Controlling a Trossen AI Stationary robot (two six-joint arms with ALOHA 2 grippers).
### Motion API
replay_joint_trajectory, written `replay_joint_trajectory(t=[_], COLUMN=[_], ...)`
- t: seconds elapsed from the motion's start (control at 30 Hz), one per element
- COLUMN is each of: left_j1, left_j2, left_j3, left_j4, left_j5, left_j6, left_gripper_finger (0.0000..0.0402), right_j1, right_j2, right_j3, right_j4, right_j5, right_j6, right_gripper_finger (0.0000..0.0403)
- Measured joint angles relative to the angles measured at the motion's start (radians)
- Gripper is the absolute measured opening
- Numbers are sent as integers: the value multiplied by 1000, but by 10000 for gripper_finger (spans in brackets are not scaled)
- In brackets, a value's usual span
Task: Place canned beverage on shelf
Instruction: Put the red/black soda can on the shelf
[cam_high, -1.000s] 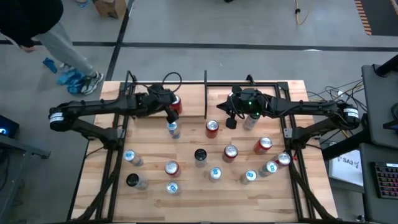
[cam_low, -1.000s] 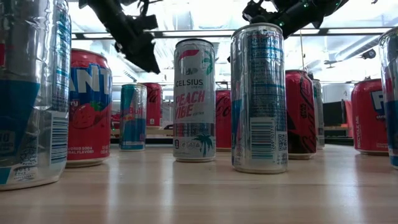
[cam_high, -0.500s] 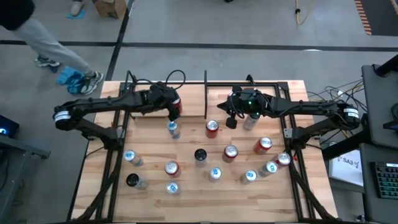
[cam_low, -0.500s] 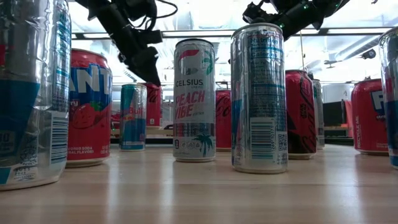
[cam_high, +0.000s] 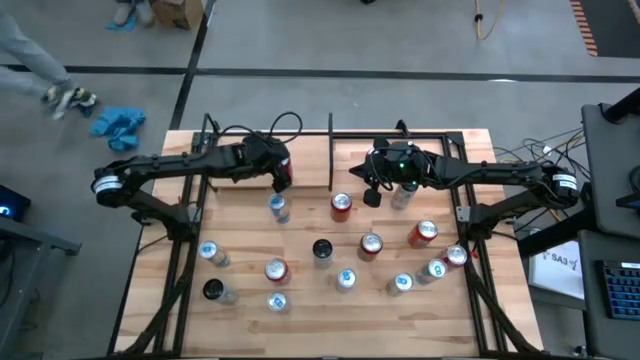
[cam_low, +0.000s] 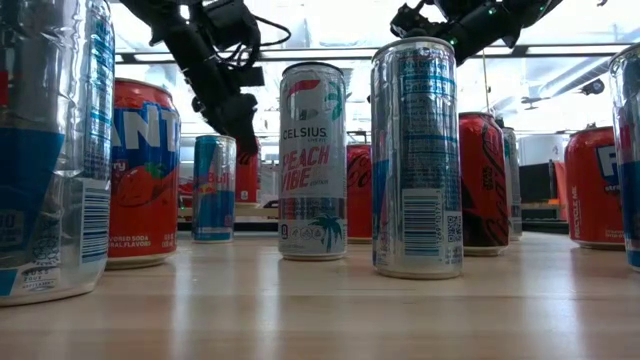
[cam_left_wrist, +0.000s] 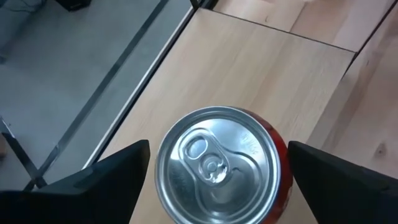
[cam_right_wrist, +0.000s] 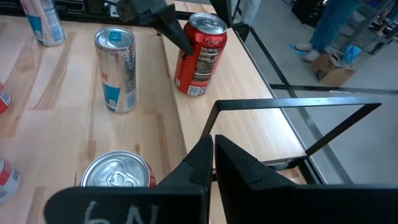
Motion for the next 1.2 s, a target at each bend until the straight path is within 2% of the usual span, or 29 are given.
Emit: replay_joint_trajectory(t=[0.3,0.7,0.93,1.13,1.2], left_j1=[28,99,92,77,70], left_j2=[11,11,-23,-60,-62], left_j3=[-1,-1,4,66,92], left_j4=[-9,-50,-72,-115,-113], left_j5=[-87,-122,-121,-111,-68], left_j6=[-10,-7,-8,-35,-47], left_gripper_finger=[342,341,341,341,340], right_j1=[0,-1,-1,-7,-8], right_j2=[0,0,0,0,0], right_j3=[0,0,0,0,0], right_j4=[-1,-2,-5,-6,-6], right_j5=[0,1,1,1,1], right_j6=[4,5,4,6,7], right_gripper_finger=[9,9,9,9,9])
